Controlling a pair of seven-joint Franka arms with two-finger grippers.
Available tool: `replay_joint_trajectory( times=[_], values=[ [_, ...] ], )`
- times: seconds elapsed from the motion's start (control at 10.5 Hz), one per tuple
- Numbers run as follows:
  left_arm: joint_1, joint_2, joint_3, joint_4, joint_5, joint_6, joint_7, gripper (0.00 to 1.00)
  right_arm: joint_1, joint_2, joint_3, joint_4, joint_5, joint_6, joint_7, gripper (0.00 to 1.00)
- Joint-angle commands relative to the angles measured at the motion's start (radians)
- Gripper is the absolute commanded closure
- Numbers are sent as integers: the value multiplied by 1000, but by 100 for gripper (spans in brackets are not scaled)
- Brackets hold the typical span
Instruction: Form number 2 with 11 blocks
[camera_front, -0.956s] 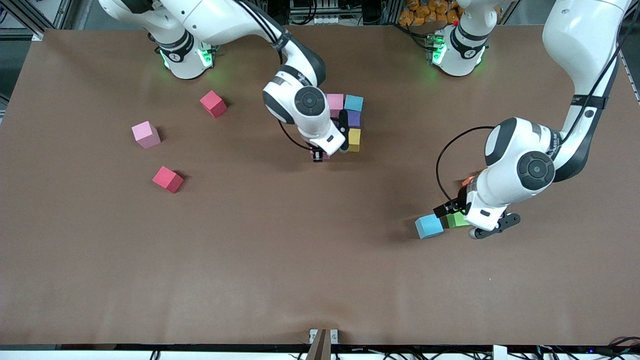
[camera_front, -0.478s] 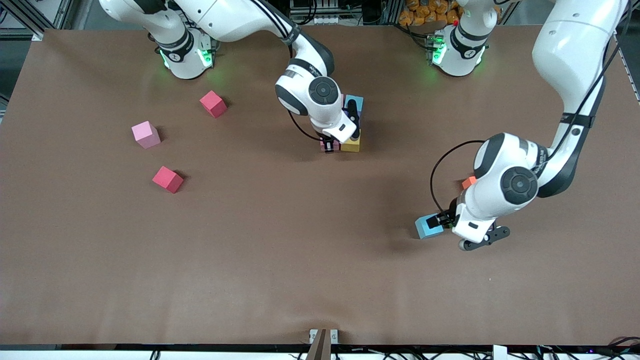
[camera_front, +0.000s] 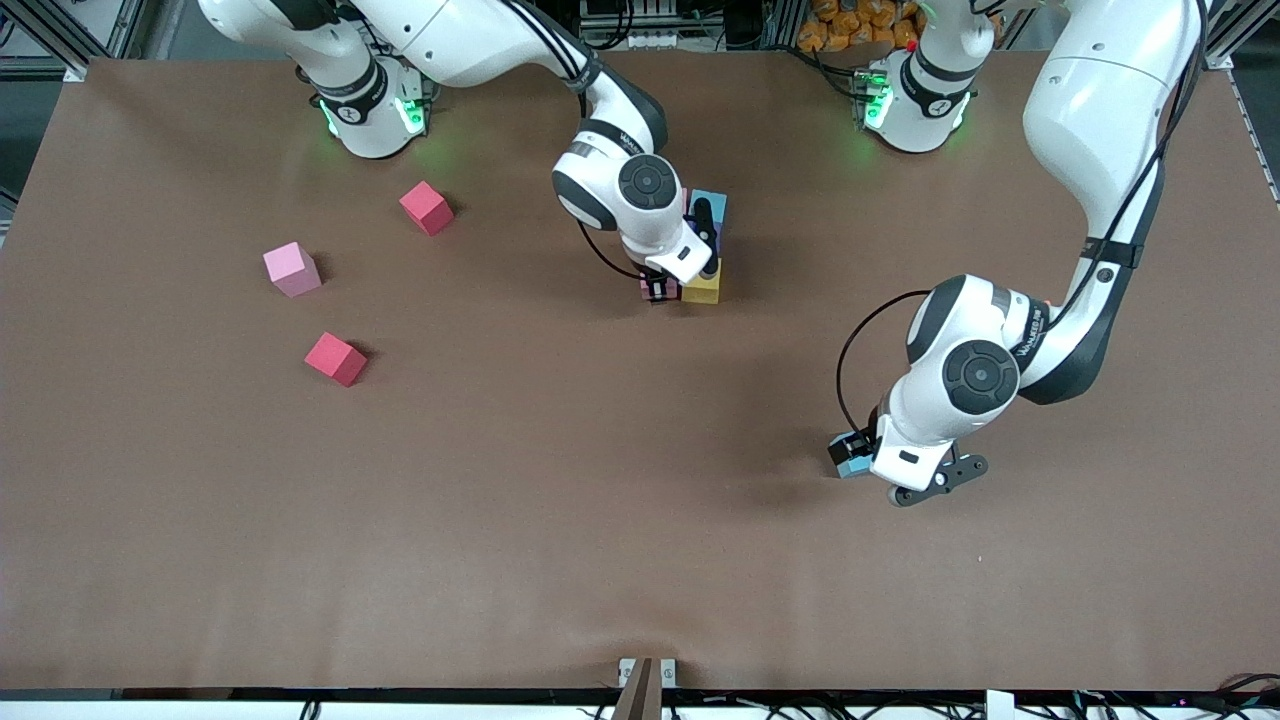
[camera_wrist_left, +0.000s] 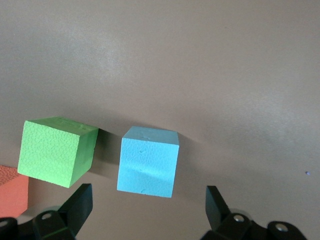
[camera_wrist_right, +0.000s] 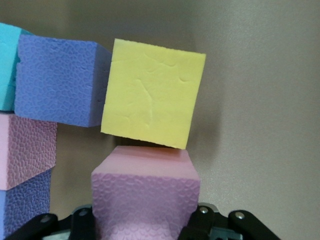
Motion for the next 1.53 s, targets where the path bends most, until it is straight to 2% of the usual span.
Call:
replay_joint_trajectory(
  times=[0.0,1.43],
  values=[
    [0,33,8,28,32,-14,-9,0,16,4,-8,-9,-10,20,18,100],
    [0,87,17,32,28,41,8,0,33,40,-28,2,-17,58,82,100]
  ],
)
